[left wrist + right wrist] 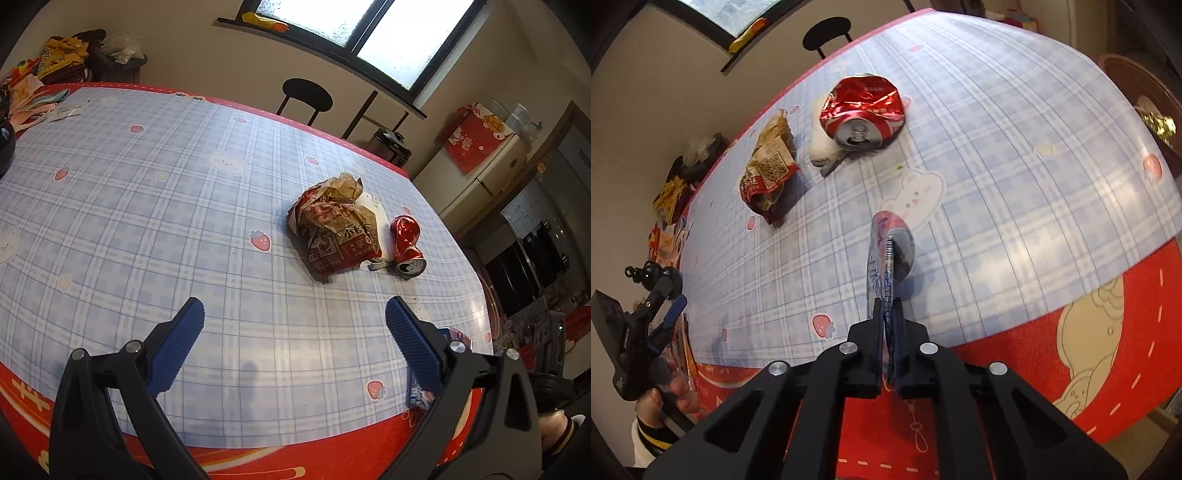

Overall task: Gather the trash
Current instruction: 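Grasp the brown Wallace paper bag with the left gripper while the right holds the packet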

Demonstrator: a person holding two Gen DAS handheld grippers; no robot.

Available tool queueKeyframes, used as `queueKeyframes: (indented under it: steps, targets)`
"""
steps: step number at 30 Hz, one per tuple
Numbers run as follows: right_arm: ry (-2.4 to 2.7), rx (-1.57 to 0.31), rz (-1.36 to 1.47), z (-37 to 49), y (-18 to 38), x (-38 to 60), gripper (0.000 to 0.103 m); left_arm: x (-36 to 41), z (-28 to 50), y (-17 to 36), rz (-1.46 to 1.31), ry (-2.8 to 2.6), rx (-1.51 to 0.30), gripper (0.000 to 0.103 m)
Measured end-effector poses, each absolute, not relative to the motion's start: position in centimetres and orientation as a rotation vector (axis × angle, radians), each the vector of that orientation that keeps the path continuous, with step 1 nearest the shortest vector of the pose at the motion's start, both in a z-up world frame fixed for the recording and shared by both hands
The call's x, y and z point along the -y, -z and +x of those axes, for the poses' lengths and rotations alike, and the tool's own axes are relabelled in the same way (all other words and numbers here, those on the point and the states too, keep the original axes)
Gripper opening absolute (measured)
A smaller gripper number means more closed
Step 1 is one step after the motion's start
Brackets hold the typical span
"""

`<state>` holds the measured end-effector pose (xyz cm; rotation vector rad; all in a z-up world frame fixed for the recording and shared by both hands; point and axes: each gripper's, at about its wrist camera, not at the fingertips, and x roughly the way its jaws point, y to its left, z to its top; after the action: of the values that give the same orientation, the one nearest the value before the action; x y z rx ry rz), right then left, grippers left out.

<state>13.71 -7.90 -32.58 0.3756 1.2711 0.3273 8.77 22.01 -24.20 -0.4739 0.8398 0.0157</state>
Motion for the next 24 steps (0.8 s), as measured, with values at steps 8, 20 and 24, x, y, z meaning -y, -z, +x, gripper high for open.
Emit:
queueKeyframes:
  steps: [8, 20, 24]
  targets:
    - [-0.382, -1.179, 0.291, 16.6, 30.7, 7.9, 0.006, -20.7, 10.3, 24.8, -0.481, -0.023, -0.858, 0.097]
    - [-0.345, -1.093, 0.299, 19.6, 28.7, 12.4, 0.006, -17.7, 19.4, 25.5, -0.576, -0.016, -0.851, 0.096]
    - [-0.325, -1.09, 0.301, 19.8, 28.8, 13.6, 0.006, -16.8, 23.7, 26.2, -0.574, -0.066, -0.856, 0.097]
